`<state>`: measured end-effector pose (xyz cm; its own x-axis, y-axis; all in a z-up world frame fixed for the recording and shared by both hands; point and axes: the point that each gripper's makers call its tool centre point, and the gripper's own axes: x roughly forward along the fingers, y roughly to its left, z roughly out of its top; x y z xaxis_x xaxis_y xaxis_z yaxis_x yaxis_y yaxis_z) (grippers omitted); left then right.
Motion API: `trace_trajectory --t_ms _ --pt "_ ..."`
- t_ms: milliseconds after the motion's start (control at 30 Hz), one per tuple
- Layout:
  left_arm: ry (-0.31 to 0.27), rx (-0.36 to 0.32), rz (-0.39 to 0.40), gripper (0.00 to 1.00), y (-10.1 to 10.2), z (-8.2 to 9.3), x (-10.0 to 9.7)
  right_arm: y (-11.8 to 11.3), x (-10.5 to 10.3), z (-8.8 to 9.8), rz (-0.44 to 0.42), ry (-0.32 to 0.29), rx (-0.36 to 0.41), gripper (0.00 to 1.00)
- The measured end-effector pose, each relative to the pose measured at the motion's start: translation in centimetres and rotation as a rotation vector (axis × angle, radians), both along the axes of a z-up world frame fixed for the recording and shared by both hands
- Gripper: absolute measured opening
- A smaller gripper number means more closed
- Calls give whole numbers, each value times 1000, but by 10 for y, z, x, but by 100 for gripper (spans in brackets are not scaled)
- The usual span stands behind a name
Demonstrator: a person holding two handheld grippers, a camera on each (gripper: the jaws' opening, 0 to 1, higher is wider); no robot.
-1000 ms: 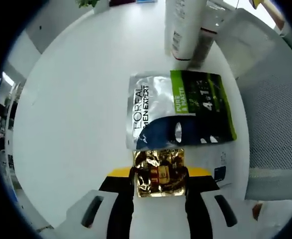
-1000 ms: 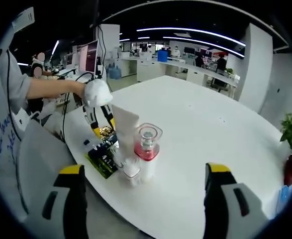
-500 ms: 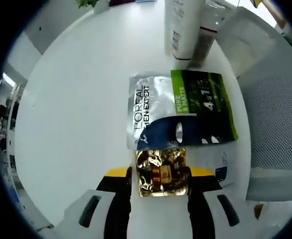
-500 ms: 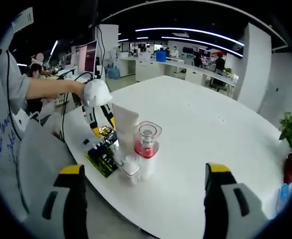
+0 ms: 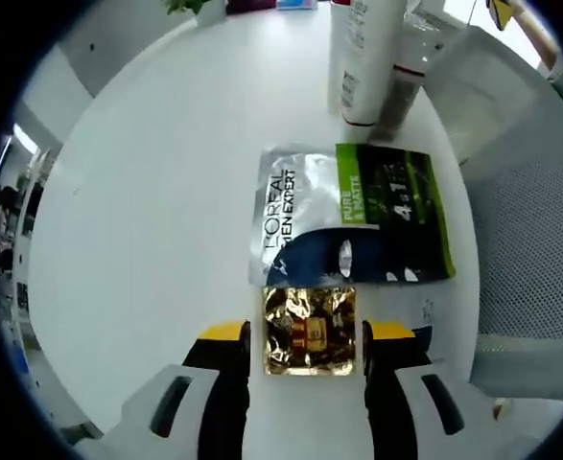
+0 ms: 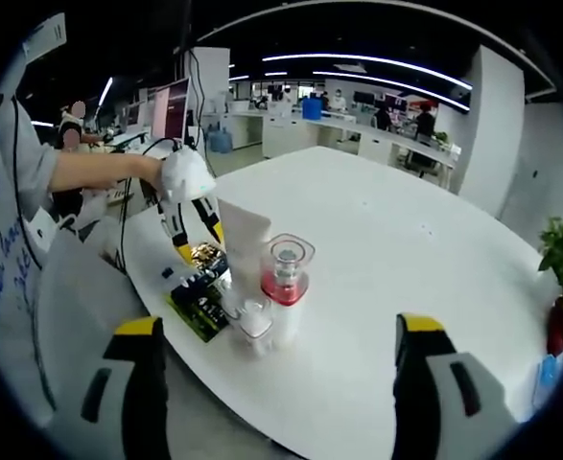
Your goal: Arrange the skincare products in the storage area until every visible bottle or jar stands upright without overlapping.
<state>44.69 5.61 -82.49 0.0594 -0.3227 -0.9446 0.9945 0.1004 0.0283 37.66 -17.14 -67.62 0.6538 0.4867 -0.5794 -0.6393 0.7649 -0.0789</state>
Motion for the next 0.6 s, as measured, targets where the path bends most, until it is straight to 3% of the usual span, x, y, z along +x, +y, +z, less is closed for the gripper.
trace_trajectory --t_ms 600 --pt "-84 -82 165 57 -1 29 6 6 -2 3 19 -7 -9 100"
